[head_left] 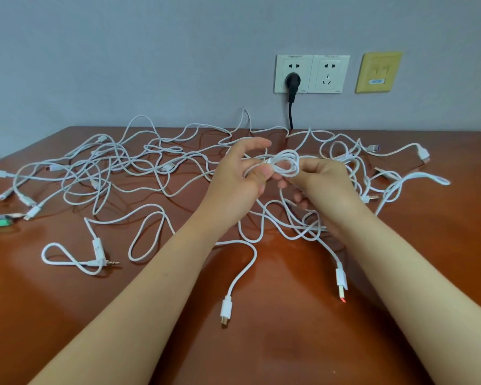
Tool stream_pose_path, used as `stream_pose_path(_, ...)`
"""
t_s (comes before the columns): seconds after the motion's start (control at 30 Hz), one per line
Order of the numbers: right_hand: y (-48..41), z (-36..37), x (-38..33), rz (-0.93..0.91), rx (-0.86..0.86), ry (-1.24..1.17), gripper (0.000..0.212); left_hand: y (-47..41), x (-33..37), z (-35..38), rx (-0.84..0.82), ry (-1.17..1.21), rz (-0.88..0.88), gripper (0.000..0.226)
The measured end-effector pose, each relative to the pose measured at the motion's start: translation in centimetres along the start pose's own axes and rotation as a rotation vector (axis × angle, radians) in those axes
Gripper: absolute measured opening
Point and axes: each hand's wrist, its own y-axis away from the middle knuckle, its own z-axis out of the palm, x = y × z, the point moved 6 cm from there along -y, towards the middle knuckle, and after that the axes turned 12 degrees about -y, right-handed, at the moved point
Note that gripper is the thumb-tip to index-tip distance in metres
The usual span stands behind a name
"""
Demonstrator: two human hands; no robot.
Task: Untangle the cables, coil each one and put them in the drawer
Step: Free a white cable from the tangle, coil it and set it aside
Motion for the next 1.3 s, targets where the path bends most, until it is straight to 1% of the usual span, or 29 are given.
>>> stream_pose_path(0.07,0.0,-0.1,-0.2,-0.072,0.042,0.110,0.020,-0.1,0.0,-0.1,0.017,-0.033,0.000,0.028)
stream_pose_path(0.17,0.2,0.6,-0.6,-0.219,0.060,0.372,0.023,-0.4,-0.8,-0.9,0.137,-0.089,-0.070,0.024)
stream_pose_path(0.27,0.8,1.7,-1.0,-0.373,0.061,0.664,0.014,-0.5,-1.2,-1.5,0.206,-0.228,-0.092,0.020)
stream_pose_path(0.33,1.4,2.3,-1.6,-0.486,0.035,0.781,0.016,-0.4,-0.9,-1.9,0.241,-0.321,-0.096,0.019)
stream_pose_path(0.37,1.7,2.7,-1.7,-0.540,-0.012,0.833,0.020,-0.4,-0.9,-2.1,0.253,-0.362,-0.098,0.020)
stream_pose_path(0.43,2.1,3.5,-1.4,-0.628,-0.121,0.964,0.022,-0.4,-1.0,-2.3,0.245,-0.424,-0.097,0.019)
stream_pose_path(0.5,2.4,4.1,-1.4,-0.703,-0.173,1.065,0.022,-0.4,-1.1,-2.0,0.212,-0.419,-0.092,0.019)
stream_pose_path(0.57,2.6,4.2,-1.7,-0.800,-0.159,1.106,0.019,-0.3,-1.1,-1.6,0.175,-0.406,-0.073,0.020)
stream_pose_path(0.63,2.5,3.5,-2.1,-0.864,-0.105,1.046,0.024,-0.4,-0.9,-1.3,0.127,-0.419,-0.044,0.021)
stream_pose_path(0.7,2.1,2.9,-2.4,-0.815,-0.084,0.918,0.026,-0.6,-0.9,-1.3,0.081,-0.374,-0.028,0.022)
stream_pose_path(0.77,1.9,2.0,-3.1,-0.761,-0.033,0.739,0.021,-0.6,-0.7,-1.3,0.033,-0.288,-0.045,0.032)
stream_pose_path(0.8,1.8,1.7,-3.4,-0.739,-0.017,0.687,0.019,-0.6,-0.7,-1.3,0.010,-0.270,-0.047,0.034)
stream_pose_path(0.87,1.9,1.5,-3.6,-0.719,0.006,0.686,0.017,-0.4,-0.2,-1.0,-0.032,-0.298,-0.016,0.031)
stream_pose_path(0.97,1.8,1.4,-3.3,-0.689,-0.015,0.761,0.015,0.0,0.5,-0.5,-0.117,-0.404,0.034,0.029)
stream_pose_path(1.03,1.7,1.1,-3.3,-0.633,0.005,0.706,0.005,0.2,0.6,-0.2,-0.154,-0.426,0.039,0.032)
stream_pose_path(1.1,1.3,0.4,-3.6,-0.558,0.067,0.616,0.006,0.3,0.8,0.0,-0.164,-0.432,0.035,0.029)
stream_pose_path(1.17,0.7,-0.4,-3.3,-0.378,0.086,0.444,0.010,0.3,0.8,0.2,-0.163,-0.472,0.041,0.023)
stream_pose_path(1.23,0.2,-1.0,-2.1,-0.080,0.014,0.139,0.014,0.4,0.8,0.3,-0.146,-0.501,0.041,0.017)
stream_pose_path(1.3,0.1,-0.9,-0.7,0.190,-0.062,-0.121,0.012,0.5,0.7,0.5,-0.151,-0.427,0.022,0.015)
